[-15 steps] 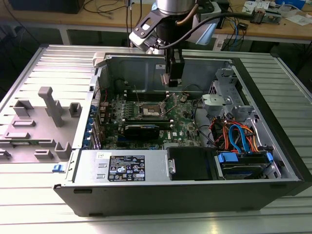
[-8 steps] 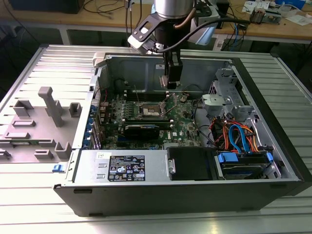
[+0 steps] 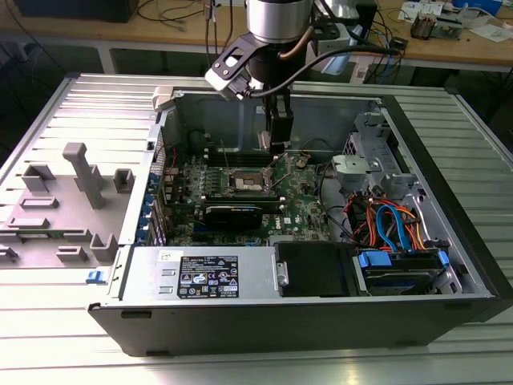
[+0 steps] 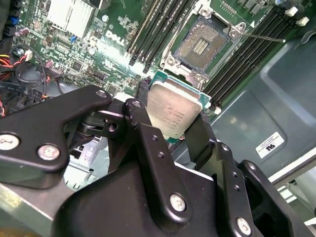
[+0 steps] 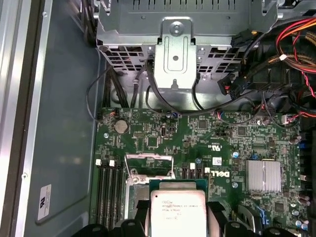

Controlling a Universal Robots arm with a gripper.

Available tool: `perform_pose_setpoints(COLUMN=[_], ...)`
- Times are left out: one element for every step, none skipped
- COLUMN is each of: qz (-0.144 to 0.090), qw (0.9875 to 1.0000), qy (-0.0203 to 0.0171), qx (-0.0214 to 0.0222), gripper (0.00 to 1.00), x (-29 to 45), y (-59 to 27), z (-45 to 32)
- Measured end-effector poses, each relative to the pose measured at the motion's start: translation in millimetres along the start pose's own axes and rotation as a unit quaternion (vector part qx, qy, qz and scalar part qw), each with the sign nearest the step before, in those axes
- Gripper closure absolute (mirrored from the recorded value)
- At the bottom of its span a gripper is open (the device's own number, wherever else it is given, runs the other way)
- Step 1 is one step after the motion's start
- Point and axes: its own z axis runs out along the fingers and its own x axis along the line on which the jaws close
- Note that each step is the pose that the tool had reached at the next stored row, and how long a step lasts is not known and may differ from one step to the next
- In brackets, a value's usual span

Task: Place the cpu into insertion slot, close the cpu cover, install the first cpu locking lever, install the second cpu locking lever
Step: 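Place the cpu into insertion slot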

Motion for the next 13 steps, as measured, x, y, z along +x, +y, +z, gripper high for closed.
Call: perform_pose_setpoints(qz=[0.0,0.0,0.0,0.0,0.0,0.001,0.001,0.001,0.001,0.001,0.001,0.001,0.001], qw=[1.0,1.0,1.0,1.0,1.0,1.0,1.0,1.0,1.0,1.0,1.0,1.0,1.0], qy=[0.0,0.0001,0.0001,0.0001,0.0001,0.0001,0.0,0.0,0.0001,0.0,0.0001,0.0001,0.0], qx=[0.0,0.0,-0.0001,0.0,0.0,-0.0001,-0.0001,-0.0001,-0.0001,-0.0001,-0.0001,-0.0001,0.0001], gripper=[0.45,0.45,0.45,0.45,0.45,0.45,0.45,0.45,0.45,0.45,0.45,0.45,0.45], x=[0.0,0.0,0.0,0.0,0.0,0.0,0.0,0.0,0.0,0.0,0.1,0.1,0.1], y=[0.0,-0.1,-0.2,-0.2,-0.2,-0.2,-0.2,-0.2,-0.4,-0.6,-1.1,-2.1,-2.7], z=[0.1,0.3,0.3,0.3,0.3,0.4,0.5,0.5,0.5,0.5,0.5,0.6,0.7])
